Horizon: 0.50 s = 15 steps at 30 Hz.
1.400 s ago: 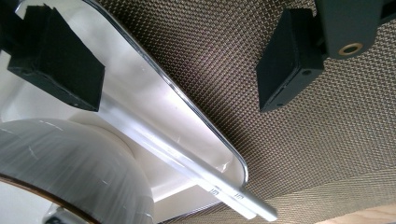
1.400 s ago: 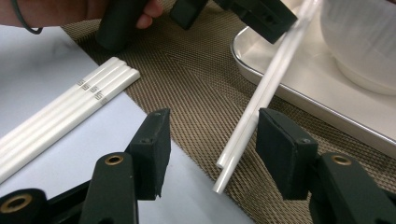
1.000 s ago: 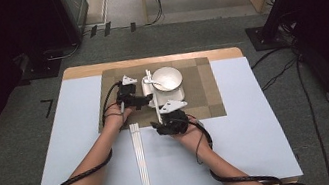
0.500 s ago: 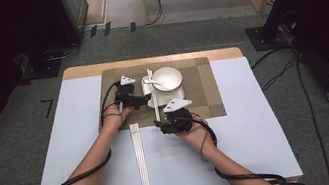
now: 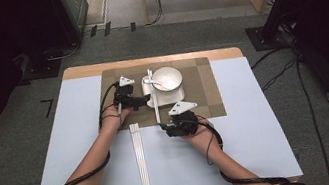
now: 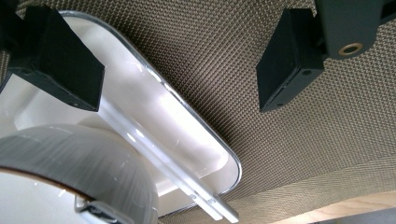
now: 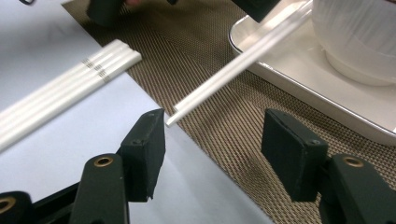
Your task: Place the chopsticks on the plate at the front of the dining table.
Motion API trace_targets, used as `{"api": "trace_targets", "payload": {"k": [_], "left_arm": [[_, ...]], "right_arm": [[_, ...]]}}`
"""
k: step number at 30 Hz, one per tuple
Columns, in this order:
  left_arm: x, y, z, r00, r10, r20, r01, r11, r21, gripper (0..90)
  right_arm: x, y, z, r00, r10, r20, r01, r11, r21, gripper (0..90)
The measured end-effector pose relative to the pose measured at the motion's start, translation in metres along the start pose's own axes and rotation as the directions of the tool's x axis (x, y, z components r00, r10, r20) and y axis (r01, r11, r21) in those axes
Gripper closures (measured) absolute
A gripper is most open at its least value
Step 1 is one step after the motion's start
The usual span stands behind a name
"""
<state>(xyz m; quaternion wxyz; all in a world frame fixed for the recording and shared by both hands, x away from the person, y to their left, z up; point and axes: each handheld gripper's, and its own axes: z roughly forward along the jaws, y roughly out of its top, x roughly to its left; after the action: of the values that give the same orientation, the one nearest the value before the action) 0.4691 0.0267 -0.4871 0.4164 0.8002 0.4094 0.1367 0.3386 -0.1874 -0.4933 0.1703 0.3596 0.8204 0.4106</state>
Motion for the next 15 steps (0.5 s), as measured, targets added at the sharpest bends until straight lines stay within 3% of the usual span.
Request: {"api": "trace_targets", "payload": {"k": [9, 15], "left_arm": [[0.0022, -0.0008, -0.0013, 1.0000, -0.008, -0.005, 0.008, 1.0000, -0.001, 15.0], [0.0041, -0.0014, -0.0016, 0.9999, -0.014, -0.008, 0.014, 0.9999, 0.000, 15.0]], "right_arm": [[-0.0002, -0.0007, -0.0005, 0.9999, 0.003, -0.012, -0.003, 1.000, -0.006, 40.7], [0.0024, -0.0028, 0.0005, 0.9995, -0.021, -0.023, 0.021, 1.000, 0.008, 40.7]]}}
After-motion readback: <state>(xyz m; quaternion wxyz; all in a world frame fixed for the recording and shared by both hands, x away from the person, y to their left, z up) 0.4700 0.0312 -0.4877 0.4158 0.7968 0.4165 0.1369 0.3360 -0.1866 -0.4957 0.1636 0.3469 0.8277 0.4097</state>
